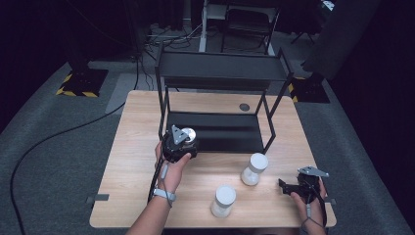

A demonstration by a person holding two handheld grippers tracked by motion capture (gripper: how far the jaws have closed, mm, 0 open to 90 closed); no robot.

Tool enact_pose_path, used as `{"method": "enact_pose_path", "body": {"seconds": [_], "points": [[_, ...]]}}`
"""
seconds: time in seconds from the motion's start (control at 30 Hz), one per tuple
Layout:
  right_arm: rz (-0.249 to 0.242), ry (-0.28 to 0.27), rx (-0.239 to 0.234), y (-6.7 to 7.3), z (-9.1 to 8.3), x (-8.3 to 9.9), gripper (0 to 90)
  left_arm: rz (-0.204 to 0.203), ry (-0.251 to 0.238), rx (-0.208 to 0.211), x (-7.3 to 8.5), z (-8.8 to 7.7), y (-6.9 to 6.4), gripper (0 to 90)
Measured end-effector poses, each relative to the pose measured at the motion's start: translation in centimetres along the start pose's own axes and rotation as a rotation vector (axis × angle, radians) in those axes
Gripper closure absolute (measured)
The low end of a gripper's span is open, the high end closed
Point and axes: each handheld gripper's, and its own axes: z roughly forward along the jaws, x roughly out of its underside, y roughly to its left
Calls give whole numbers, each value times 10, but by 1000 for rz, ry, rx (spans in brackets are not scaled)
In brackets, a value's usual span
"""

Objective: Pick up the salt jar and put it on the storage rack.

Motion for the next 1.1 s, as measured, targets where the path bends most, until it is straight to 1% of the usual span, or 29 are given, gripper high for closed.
{"method": "enact_pose_path", "body": {"seconds": [0.1,0.2,0.3,0.33,0.63,0.77,0.83,0.87,1.03,1.1], "points": [[-1,0,0,0,0,0,4,-8,-14,-1,-3,2,3,300],[-1,0,0,0,0,0,4,1,-12,-9,-8,5,5,300],[-3,1,0,0,0,0,4,18,-18,-26,-10,10,3,300],[-3,1,0,0,0,0,4,18,-21,-28,-10,11,3,300],[-3,0,-1,0,0,0,4,-34,-20,-34,-7,28,14,300],[-3,0,-1,0,0,0,4,-40,-4,-38,-8,37,17,300],[-3,1,-1,0,0,0,4,-28,9,-39,-10,41,18,300],[-3,1,-1,0,0,0,4,-31,9,-40,-10,43,17,300],[-3,0,-1,0,0,0,4,-34,20,-25,-11,53,18,300],[-3,0,-1,0,0,0,4,-22,34,-24,-13,57,18,300]]}}
